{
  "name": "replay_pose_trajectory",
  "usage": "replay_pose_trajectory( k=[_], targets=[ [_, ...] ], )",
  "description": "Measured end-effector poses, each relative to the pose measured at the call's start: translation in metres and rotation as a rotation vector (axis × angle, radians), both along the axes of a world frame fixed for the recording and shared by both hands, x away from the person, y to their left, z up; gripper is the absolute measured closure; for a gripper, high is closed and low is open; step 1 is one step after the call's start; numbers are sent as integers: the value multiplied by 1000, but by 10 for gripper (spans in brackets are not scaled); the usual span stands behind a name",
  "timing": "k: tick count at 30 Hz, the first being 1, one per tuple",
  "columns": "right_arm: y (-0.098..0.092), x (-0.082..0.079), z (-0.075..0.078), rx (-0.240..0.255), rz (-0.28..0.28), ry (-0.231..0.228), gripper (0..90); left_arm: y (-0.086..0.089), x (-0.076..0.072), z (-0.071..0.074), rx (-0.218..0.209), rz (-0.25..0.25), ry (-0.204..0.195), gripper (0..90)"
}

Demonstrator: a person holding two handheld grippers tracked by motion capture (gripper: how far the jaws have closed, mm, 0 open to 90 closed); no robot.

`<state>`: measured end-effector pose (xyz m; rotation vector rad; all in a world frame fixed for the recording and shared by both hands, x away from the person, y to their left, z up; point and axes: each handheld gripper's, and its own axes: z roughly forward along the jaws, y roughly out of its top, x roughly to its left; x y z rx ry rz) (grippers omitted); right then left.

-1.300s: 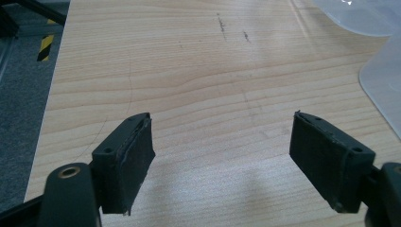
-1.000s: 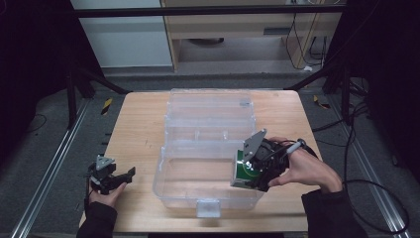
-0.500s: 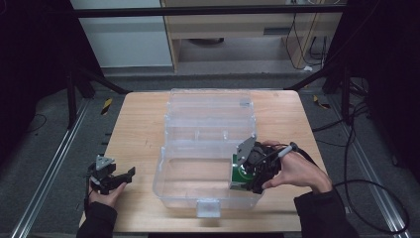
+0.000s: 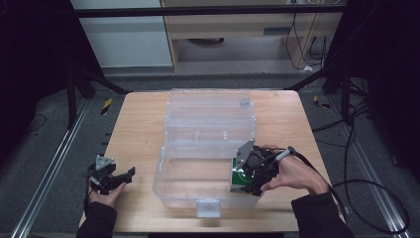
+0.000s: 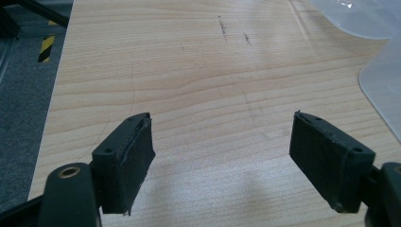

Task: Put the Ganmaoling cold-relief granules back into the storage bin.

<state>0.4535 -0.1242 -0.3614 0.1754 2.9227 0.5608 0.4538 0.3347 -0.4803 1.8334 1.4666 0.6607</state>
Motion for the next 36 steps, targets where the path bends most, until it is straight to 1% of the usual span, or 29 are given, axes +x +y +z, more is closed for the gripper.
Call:
replay_pose_trajectory(
  k=[4,6,8,9,19,21,22,23,25,36],
  targets=[
    [0,0,-7,2,-1,9,160,0,0,0,2,0,2,218],
    [2,0,-9,-10,5,1,160,0,0,0,1,-1,1,218],
    [3,1,-12,-19,2,7,159,0,0,0,1,-1,0,218],
    [4,2,-13,-23,10,4,160,0,0,0,1,0,0,218],
    [10,3,-24,-61,13,1,157,1,0,0,1,0,0,218],
    [10,4,-26,-61,13,-2,157,1,0,0,1,-1,0,218],
    [9,5,-27,-55,6,7,157,1,0,0,0,0,-1,218],
    [7,5,-31,-35,-4,10,156,1,0,0,0,-1,0,218],
    [6,5,-32,-30,-7,12,156,1,0,0,3,-1,1,218],
    [11,8,-42,-75,4,11,144,1,0,0,3,-1,0,217]
  ],
)
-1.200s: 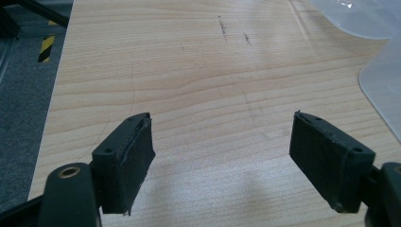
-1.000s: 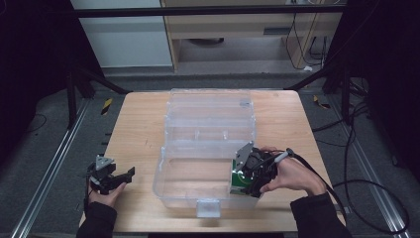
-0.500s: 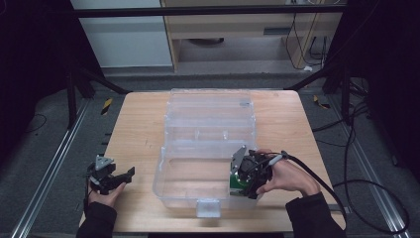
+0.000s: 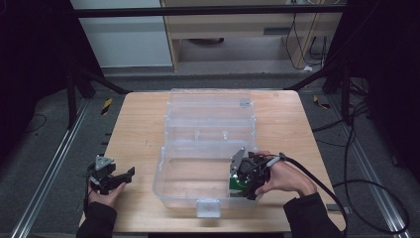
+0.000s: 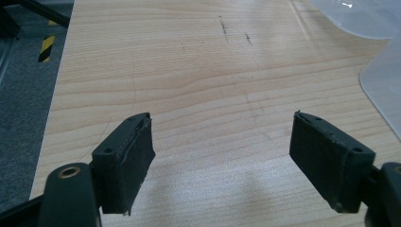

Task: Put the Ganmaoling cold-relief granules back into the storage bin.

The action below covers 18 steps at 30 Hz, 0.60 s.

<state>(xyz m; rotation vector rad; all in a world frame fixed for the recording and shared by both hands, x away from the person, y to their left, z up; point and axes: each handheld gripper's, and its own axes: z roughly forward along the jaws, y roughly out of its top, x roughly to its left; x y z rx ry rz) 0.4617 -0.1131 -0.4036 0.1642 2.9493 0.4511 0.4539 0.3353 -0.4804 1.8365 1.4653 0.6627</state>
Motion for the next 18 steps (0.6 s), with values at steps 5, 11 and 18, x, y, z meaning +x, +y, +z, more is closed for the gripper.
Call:
replay_pose_trajectory(
  k=[5,11,18],
  targets=[
    [0,0,-1,-8,-3,3,136,0,0,0,1,0,1,218],
    [-8,-1,13,52,-26,-23,151,0,0,0,-2,0,0,217],
    [-23,-10,35,156,-86,-65,144,0,0,0,-1,0,0,218]
  ],
)
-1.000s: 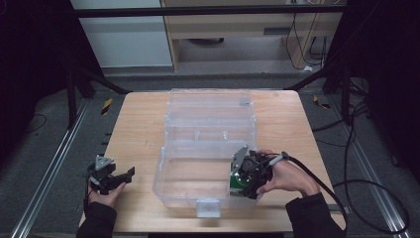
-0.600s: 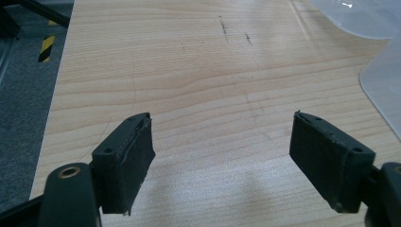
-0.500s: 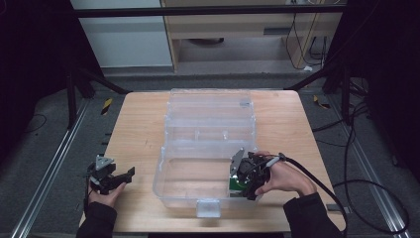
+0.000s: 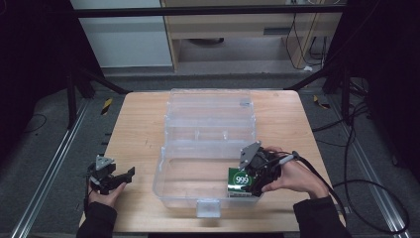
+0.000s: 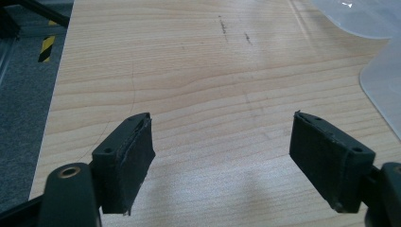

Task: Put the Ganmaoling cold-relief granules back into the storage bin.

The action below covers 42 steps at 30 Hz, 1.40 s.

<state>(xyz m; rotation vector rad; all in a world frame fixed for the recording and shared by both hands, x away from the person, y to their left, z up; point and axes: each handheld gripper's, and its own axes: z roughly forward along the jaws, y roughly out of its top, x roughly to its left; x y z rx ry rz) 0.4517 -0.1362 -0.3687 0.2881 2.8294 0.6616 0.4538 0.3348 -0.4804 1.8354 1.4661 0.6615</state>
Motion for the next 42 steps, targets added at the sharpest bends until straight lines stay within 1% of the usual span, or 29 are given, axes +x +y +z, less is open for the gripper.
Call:
replay_pose_trajectory(
  k=[3,4,6,8,9,10,13,15,18,22,24,26,30,31,32,34,37,40,42],
  targets=[
    [-11,-2,11,37,-60,-35,128,0,0,0,0,1,0,217],
    [-15,-3,14,58,-73,-51,116,0,0,0,0,1,0,217],
    [-25,-6,19,117,-105,-62,113,1,0,0,-1,1,1,218],
    [-37,-9,21,162,-150,-78,98,0,0,0,0,0,1,218],
    [-44,-10,21,187,-183,-93,71,0,0,0,0,0,1,218],
    [-49,-11,20,203,-201,-103,62,0,0,0,-1,-1,1,218],
    [-66,-14,12,275,-278,-120,64,0,0,0,-1,-1,3,220],
    [-77,-15,6,305,-318,-125,57,0,0,0,-1,0,3,221],
    [-92,-17,-2,354,-393,-142,57,0,0,0,-1,0,5,223],
    [-107,-18,-13,423,-493,-164,60,0,0,0,-1,-2,4,227],
    [-112,-17,-20,442,-542,-171,60,0,0,0,-2,-3,5,229],
    [-117,-16,-27,450,-593,-186,63,0,0,0,-3,-4,5,232],
    [-123,-14,-40,457,-653,-198,71,0,0,-1,-5,-8,6,247],
    [-124,-13,-42,452,-662,-201,70,0,0,0,-5,-9,6,250],
    [-125,-12,-46,453,-684,-205,73,0,0,0,-6,-10,5,253],
    [-127,-11,-52,464,-707,-205,74,0,0,0,-6,-11,6,259],
    [-133,-9,-62,466,-752,-219,72,-1,0,0,-4,-15,6,266],
    [-140,-8,-71,487,-807,-235,72,-1,0,0,-4,-19,6,271],
    [-146,-8,-77,496,-839,-238,72,-1,0,-1,-3,-21,7,272]
  ],
)
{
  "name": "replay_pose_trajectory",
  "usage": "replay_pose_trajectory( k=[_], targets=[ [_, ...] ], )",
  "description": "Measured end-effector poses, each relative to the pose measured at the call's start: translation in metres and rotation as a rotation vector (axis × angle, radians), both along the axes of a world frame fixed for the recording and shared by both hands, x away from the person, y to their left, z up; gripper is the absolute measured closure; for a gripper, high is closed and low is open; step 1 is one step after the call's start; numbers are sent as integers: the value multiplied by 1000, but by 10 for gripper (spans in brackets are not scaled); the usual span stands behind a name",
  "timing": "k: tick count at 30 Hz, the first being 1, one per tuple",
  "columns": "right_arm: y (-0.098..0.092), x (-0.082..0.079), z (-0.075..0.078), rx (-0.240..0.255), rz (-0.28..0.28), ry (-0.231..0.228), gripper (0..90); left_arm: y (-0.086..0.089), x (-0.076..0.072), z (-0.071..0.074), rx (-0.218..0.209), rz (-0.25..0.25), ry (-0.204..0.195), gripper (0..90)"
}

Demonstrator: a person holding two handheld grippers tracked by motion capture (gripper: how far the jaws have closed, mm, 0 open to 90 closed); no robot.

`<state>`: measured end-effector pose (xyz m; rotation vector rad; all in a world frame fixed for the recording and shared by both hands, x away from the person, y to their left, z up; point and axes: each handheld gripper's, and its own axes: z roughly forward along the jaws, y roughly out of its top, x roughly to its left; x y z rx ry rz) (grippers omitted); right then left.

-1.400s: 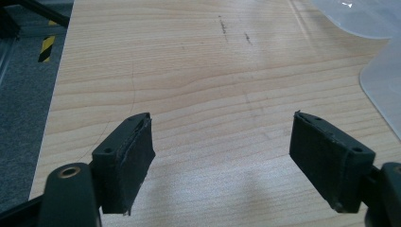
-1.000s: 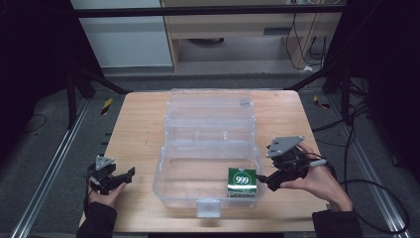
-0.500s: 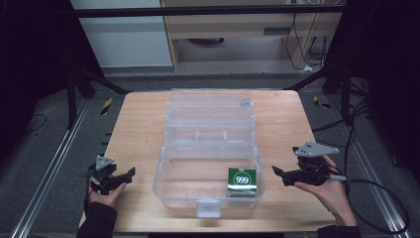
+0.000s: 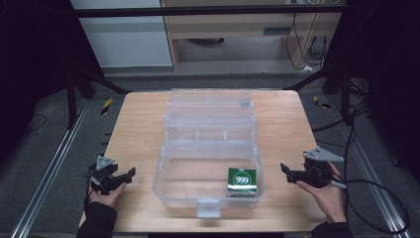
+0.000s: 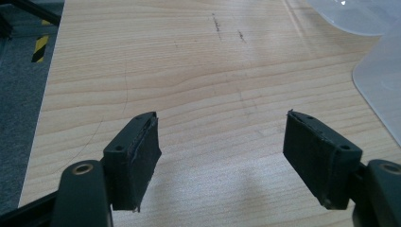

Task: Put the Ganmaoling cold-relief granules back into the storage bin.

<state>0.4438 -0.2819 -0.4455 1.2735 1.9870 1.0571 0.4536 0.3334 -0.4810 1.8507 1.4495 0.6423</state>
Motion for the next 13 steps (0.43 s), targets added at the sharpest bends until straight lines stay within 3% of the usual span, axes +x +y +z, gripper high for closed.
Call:
replay_pose_trajectory(
  k=[6,13],
  targets=[
    [-12,1,-17,8,-78,-7,63,0,0,0,0,0,-1,272],
    [-21,3,-33,3,-147,27,50,1,0,-1,2,3,-1,270]
  ],
)
